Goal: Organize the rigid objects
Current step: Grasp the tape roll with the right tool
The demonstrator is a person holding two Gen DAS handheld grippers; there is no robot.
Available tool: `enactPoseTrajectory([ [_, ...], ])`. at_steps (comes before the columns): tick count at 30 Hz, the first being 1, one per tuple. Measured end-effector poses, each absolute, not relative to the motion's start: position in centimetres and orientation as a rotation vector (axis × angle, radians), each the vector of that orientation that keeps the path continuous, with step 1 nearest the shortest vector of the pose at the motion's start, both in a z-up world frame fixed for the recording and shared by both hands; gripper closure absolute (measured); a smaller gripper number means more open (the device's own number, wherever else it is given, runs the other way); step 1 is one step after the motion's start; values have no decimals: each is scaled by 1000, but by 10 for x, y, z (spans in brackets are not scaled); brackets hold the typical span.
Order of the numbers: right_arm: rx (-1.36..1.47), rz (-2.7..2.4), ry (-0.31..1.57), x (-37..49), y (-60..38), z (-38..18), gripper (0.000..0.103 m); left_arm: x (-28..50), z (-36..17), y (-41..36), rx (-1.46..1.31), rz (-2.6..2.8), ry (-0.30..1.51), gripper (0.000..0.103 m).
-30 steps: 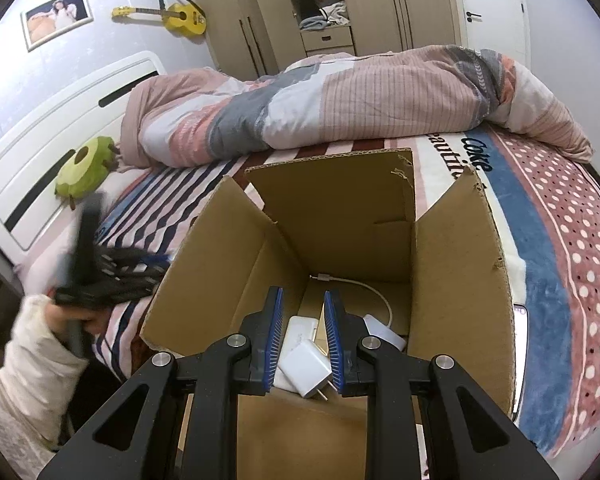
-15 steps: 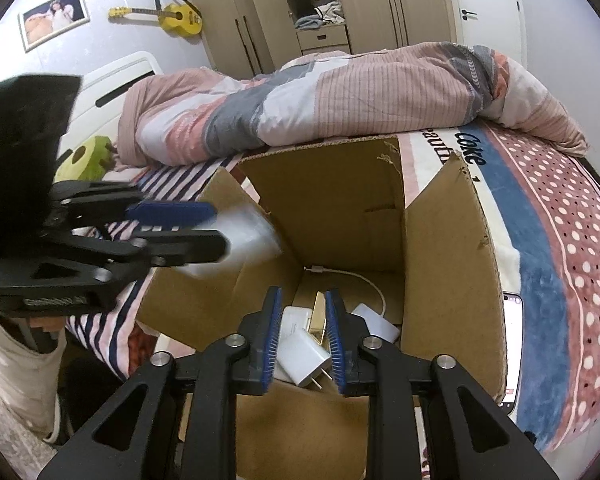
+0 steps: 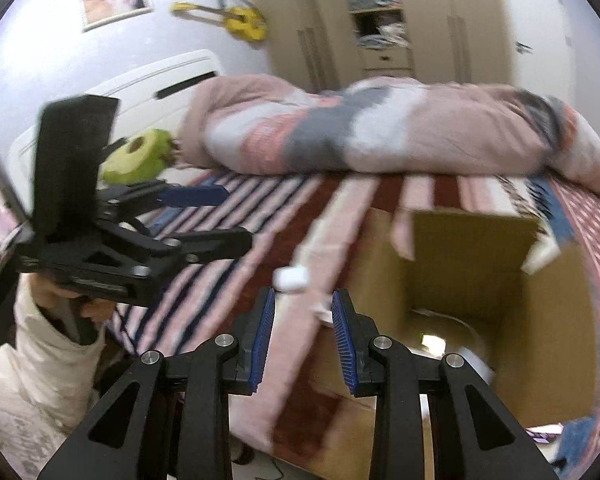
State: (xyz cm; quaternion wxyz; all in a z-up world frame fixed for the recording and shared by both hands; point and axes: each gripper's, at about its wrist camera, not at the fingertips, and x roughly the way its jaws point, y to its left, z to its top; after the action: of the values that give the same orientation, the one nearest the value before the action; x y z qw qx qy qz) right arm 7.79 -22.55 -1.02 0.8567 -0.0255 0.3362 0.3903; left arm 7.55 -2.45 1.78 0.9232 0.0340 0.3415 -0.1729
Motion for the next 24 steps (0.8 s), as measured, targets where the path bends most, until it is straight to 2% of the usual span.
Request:
enactPoseTrajectory([
  [6,-83,889,778,64,-156,-40,76,53,-10,42,11,-262,705,19],
  [8,-72,866,822,66,-141,-60,72,49,-23,54,3,-246,712,19],
  [10,-62,802,835,70,-136,-78,61,48,-39,67,-11,-254,718,19],
  [16,-67,514,838,107,-138,-142,50,55,-74,80,-43,-263,763,19],
  [20,-94,368,864,142,-140,-178,49,58,-83,85,-61,-269,768,19],
  [24,-118,294,838,161,-142,-190,49,60,-87,92,-79,-261,764,19],
])
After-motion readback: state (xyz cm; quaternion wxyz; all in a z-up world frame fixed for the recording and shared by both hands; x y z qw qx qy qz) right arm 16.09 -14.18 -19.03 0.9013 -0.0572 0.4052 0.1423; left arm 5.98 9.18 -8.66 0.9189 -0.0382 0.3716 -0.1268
